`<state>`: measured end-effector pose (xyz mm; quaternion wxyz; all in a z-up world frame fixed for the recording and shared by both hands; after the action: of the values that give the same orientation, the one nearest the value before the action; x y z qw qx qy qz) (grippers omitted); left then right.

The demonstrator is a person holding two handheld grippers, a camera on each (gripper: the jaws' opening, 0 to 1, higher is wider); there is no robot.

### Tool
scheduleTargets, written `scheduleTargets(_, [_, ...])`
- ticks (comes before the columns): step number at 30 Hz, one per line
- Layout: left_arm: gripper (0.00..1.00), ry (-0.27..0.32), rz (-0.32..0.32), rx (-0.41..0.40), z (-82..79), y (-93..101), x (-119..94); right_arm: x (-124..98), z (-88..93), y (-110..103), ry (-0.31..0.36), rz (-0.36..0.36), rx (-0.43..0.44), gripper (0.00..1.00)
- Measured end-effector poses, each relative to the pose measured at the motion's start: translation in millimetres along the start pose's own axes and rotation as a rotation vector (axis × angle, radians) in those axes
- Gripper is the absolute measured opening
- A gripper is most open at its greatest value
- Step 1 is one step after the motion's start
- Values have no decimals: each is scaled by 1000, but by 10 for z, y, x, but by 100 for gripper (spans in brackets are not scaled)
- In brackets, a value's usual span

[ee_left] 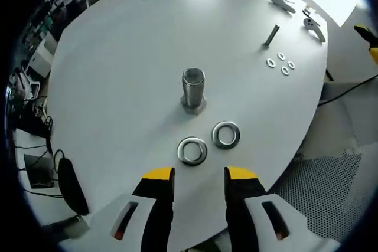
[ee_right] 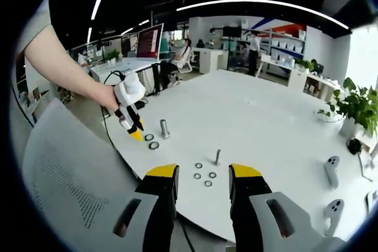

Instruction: Place the washer onto the threaded stud by aligning its center hole with the stud, sliding it down to the base, and recovering from edge contact or off-axis alignment until the washer reaches the visible bottom stop.

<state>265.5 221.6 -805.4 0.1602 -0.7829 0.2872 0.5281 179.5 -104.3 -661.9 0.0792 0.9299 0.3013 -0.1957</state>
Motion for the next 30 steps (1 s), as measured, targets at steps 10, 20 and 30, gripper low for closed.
scheduleTargets(10, [32, -7, 15, -9, -52, -34, 134, 2, 10, 40, -11, 25, -9, 36])
scheduleTargets(20, [26, -8, 4, 23, -74, -79, 155, -2, 14, 60, -14, 40, -18, 36])
scheduleTargets(30, [24, -61, 4, 151, -153, -6, 168, -3, 21, 64, -20, 45, -23, 36])
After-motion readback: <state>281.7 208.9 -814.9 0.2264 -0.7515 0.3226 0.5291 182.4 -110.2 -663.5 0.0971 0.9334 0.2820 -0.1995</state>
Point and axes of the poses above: the point that each gripper's makers call its tool centre point, and the gripper's own axes: x roughly forward along the fingers, y roughly to its right, z roughly out of its underside, the point moved 6 cm from there along -x, roughly backward along the fingers, and after that the axes turned 7 degrees about y, right-handed, at the moved point
